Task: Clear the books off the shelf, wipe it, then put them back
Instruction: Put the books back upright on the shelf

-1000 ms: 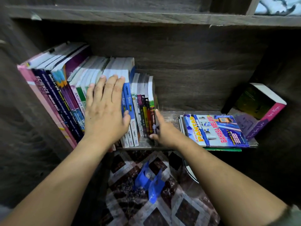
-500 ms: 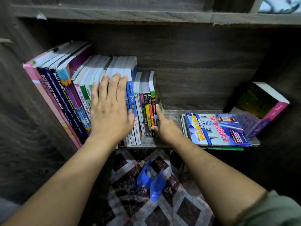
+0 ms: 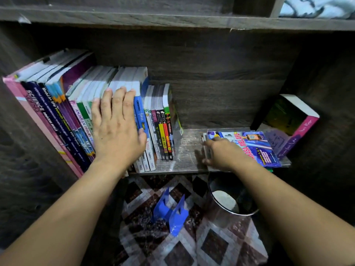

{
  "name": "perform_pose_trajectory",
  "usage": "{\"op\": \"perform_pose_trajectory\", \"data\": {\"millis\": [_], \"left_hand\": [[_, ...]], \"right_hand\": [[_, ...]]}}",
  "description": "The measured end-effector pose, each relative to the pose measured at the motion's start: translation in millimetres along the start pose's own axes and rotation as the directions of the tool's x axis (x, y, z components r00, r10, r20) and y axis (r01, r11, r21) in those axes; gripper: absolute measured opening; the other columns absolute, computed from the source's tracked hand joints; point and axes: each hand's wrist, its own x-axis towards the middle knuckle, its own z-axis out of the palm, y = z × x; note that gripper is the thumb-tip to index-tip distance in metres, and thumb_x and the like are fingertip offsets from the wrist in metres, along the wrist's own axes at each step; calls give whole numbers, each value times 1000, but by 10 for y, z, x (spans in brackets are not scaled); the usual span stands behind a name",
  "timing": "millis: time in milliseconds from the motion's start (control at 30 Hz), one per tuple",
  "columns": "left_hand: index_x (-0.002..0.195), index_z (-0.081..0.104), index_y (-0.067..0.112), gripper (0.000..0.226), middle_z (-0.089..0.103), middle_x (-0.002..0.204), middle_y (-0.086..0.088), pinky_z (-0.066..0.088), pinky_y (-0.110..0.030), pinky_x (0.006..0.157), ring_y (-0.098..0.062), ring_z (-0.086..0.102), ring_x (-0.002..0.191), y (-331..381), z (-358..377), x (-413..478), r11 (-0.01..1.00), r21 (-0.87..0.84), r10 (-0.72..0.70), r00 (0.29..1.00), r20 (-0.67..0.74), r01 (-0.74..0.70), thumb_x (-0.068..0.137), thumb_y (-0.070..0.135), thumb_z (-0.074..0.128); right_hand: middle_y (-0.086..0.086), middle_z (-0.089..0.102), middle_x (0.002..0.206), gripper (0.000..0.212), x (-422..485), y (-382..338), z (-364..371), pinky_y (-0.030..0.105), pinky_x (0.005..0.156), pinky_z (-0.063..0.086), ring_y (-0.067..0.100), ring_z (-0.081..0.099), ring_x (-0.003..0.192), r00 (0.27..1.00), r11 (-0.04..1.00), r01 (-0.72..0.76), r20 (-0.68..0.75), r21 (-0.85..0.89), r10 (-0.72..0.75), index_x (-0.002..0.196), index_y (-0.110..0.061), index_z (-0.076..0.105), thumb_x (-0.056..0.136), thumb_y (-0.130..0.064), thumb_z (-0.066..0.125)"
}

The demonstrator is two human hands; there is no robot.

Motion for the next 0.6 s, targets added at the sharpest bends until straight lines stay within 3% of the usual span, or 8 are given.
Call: {"op": "perform_pose_trajectory", "data": {"millis": [67, 167, 300, 467, 600], "left_hand": [[147, 21, 7, 92, 25, 152, -15, 3, -48, 119, -35, 15, 143, 17, -3, 4, 1000, 0, -8, 1000, -4, 8, 73, 34, 67], [145, 24, 5, 90, 27, 150, -16, 4, -51, 119, -37, 17, 142, 51, 2, 12, 1000, -15, -15, 1000, -14, 15, 72, 33, 68], [144, 25, 5, 89, 27, 148, -16, 4, -53, 119, -38, 17, 141, 96, 10, 20, 999, -20, -39, 999, -18, 38, 71, 33, 68], [143, 25, 4, 90, 27, 147, -17, 2, -52, 119, -39, 17, 141, 128, 24, 27, 998, -26, -53, 998, -24, 52, 70, 33, 69], [143, 25, 4, 90, 28, 147, -17, 2, -53, 118, -39, 17, 141, 124, 34, 23, 998, -40, -53, 998, -31, 51, 70, 33, 69]], "right_hand": [[8, 37, 147, 80, -89, 241, 107, 44, 105, 38, 32, 39, 132, 993, 995, -35, 109, -96, 45, 148, -30, 29, 81, -52, 67], [8, 24, 155, 95, -154, 457, 218, 45, 110, 32, 32, 27, 140, 987, 993, -52, 144, -110, 67, 153, -34, 14, 78, -57, 69], [9, 26, 155, 81, -143, 513, 247, 43, 110, 35, 32, 28, 141, 990, 997, -26, 139, -78, 37, 153, -28, 16, 89, -52, 59], [14, 60, 125, 35, -117, 314, 80, 36, 85, 46, 33, 58, 113, 1000, 973, -15, -24, -232, 9, 133, -12, 46, 99, -19, 39], [13, 63, 119, 33, -110, 91, -94, 38, 81, 47, 34, 60, 110, 987, 972, -97, -146, -216, 66, 128, -10, 46, 96, -5, 36]]}}
